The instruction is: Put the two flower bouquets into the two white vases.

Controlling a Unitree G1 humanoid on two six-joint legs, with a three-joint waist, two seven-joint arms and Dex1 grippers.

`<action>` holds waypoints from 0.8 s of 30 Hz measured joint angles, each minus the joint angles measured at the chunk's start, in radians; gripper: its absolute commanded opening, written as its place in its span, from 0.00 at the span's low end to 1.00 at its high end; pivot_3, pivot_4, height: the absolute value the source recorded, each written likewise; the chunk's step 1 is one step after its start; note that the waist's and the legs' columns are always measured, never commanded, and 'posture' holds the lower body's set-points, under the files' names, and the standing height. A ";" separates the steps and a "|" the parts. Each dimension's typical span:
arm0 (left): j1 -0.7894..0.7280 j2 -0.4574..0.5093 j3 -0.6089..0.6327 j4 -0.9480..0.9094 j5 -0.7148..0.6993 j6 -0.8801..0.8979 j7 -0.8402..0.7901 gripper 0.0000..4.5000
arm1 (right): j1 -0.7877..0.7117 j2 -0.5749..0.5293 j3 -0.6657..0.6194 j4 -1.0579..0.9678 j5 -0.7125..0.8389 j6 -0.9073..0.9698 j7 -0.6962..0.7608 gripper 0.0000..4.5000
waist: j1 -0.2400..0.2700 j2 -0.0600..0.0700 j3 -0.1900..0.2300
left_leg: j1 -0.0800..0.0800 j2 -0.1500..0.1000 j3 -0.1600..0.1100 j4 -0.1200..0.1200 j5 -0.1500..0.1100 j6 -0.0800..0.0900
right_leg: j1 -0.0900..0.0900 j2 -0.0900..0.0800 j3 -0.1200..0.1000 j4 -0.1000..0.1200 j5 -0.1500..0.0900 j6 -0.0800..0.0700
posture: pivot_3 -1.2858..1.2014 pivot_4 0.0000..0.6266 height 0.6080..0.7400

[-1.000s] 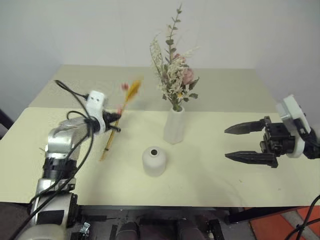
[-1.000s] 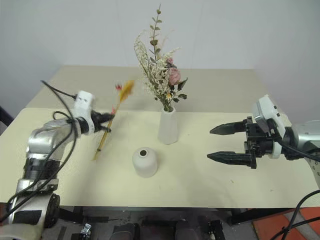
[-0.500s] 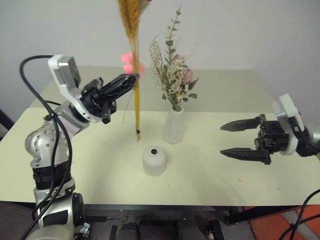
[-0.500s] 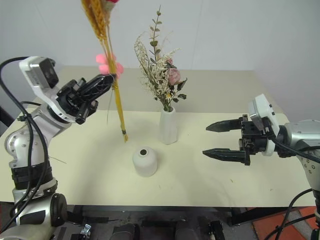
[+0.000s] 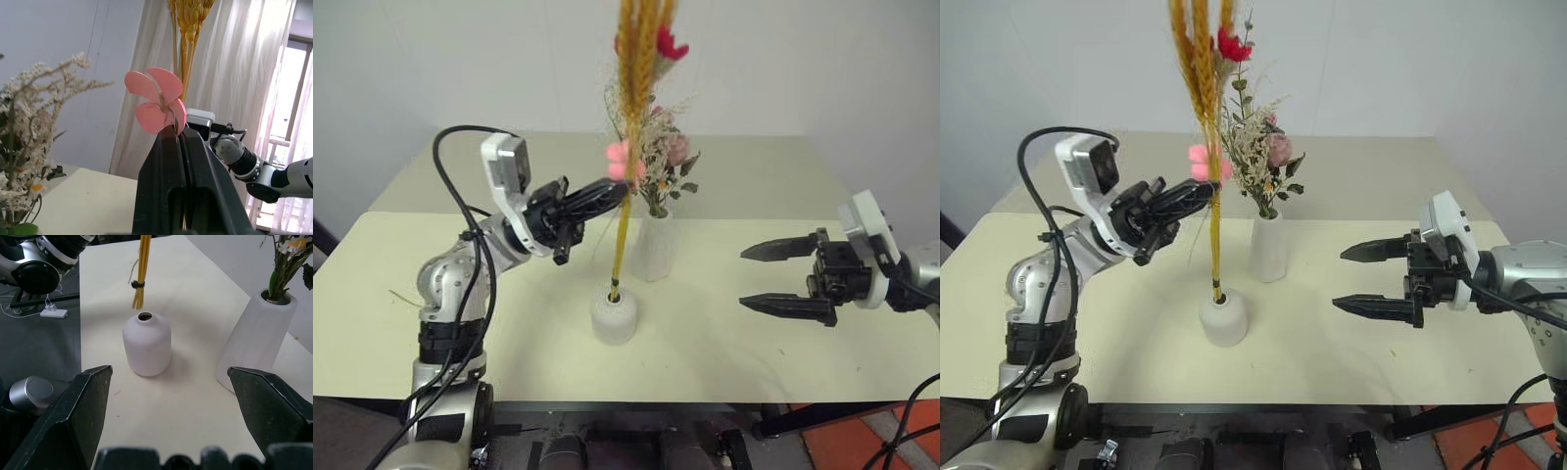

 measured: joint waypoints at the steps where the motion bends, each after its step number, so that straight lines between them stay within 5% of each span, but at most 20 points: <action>1: 0.000 -0.003 -0.006 0.011 0.011 -0.011 -0.004 0.01 | 0.006 0.000 -0.003 -0.004 0.001 0.000 -0.007 1.00 | 0.000 0.000 0.000 | 0.000 0.000 0.000 0.000 0.000 0.000 | 0.000 0.000 0.000 0.000 0.000 0.000 | 0.52 0.24 1.00; 24: -0.037 -0.028 -0.042 0.087 0.082 -0.074 -0.049 0.01 | 0.071 0.001 -0.046 -0.058 0.038 0.015 -0.056 1.00 | 0.000 0.000 0.000 | 0.000 0.000 0.000 0.000 0.000 0.000 | 0.000 0.000 0.000 0.000 0.000 0.000 | 0.52 0.24 1.00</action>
